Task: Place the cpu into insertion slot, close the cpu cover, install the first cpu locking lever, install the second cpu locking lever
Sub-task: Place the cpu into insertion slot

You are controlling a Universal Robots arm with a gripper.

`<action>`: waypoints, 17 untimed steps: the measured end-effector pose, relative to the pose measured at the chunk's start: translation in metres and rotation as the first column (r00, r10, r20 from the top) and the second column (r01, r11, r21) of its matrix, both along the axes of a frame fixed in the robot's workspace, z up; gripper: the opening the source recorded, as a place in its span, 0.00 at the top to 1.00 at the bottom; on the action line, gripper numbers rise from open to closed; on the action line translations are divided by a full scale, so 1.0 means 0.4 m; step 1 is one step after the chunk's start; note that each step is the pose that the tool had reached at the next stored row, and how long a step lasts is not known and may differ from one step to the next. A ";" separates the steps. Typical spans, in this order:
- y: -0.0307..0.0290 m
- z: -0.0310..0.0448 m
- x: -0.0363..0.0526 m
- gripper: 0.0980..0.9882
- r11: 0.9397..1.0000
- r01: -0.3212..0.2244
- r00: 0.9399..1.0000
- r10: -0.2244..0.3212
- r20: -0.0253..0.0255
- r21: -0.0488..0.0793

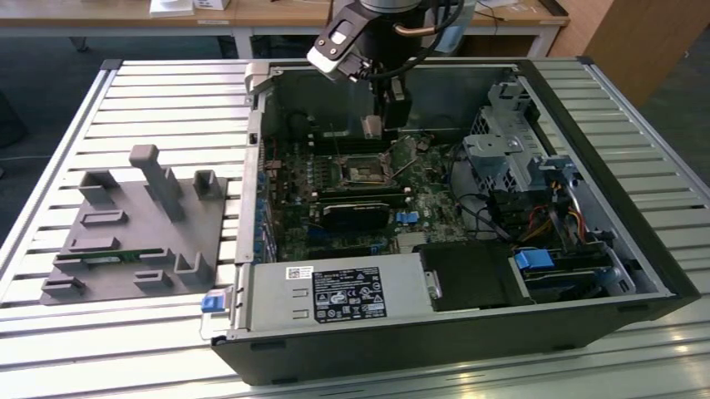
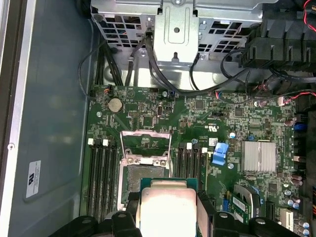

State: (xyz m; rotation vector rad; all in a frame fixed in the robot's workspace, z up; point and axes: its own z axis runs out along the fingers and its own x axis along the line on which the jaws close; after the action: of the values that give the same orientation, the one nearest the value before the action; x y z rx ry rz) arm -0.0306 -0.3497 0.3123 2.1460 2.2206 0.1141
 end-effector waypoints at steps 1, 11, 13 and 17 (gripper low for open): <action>0.000 -0.001 0.000 0.51 1.000 0.000 1.000 0.000 0.000 0.000; 0.001 -0.013 0.000 0.51 1.000 0.000 1.000 0.000 0.000 0.000; 0.001 -0.015 0.000 0.51 1.000 0.000 1.000 0.000 0.000 0.000; 0.001 -0.020 0.000 0.51 1.000 0.000 1.000 0.000 -0.001 0.000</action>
State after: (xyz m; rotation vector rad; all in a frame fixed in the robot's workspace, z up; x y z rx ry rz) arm -0.0306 -0.3493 0.3044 2.1464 2.2211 0.1134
